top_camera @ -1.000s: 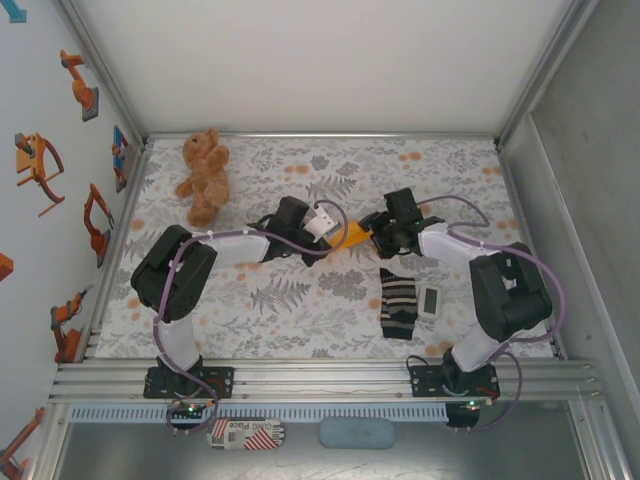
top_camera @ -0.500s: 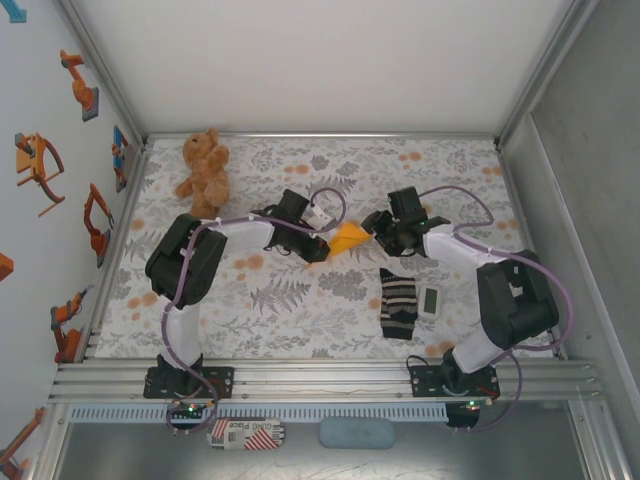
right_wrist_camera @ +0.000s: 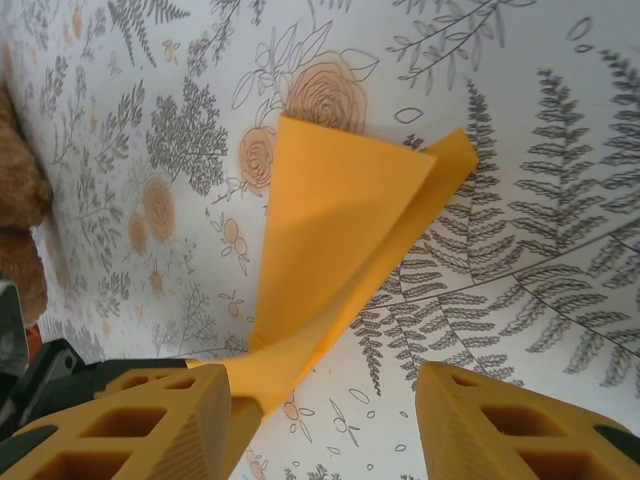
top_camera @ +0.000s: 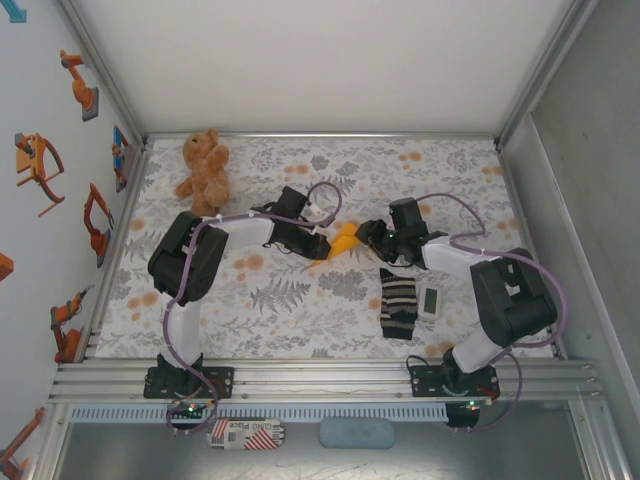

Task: Fold a paper plane with a square sheet of paper (pick it up from the middle)
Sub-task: Fold the wing for the fifth time at the center of the table.

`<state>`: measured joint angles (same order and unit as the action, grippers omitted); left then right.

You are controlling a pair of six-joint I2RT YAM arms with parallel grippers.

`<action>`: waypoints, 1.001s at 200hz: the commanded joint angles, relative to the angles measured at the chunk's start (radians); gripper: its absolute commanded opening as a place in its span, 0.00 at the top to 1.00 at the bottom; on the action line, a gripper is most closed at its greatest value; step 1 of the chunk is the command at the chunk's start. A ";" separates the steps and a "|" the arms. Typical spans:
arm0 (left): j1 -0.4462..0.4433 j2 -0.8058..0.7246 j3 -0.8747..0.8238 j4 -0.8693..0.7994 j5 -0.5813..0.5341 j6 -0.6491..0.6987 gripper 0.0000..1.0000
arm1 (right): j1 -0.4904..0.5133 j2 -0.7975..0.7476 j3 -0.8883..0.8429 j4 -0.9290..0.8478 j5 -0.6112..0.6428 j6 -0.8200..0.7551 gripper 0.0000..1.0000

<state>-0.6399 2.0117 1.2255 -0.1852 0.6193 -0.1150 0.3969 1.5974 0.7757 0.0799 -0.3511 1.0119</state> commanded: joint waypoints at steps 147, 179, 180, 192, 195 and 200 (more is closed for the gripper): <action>0.032 0.043 -0.109 0.217 0.077 -0.284 1.00 | 0.094 0.215 0.220 -0.178 0.024 -0.264 0.45; 0.033 0.050 -0.112 0.222 0.074 -0.290 0.99 | 0.095 0.242 0.237 -0.200 0.049 -0.268 0.45; 0.033 0.050 -0.112 0.223 0.073 -0.290 0.99 | 0.095 0.244 0.237 -0.201 0.050 -0.268 0.45; 0.034 0.049 -0.115 0.227 0.074 -0.289 0.98 | 0.095 0.259 0.249 -0.219 0.063 -0.267 0.45; 0.034 0.048 -0.115 0.229 0.074 -0.291 0.98 | 0.095 0.263 0.252 -0.224 0.067 -0.266 0.45; 0.034 0.048 -0.118 0.232 0.074 -0.291 0.98 | 0.095 0.273 0.259 -0.233 0.073 -0.266 0.45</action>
<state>-0.6132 2.0399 1.1290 0.0364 0.6819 -0.3923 0.4870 1.8202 1.0000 -0.1108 -0.3359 0.7658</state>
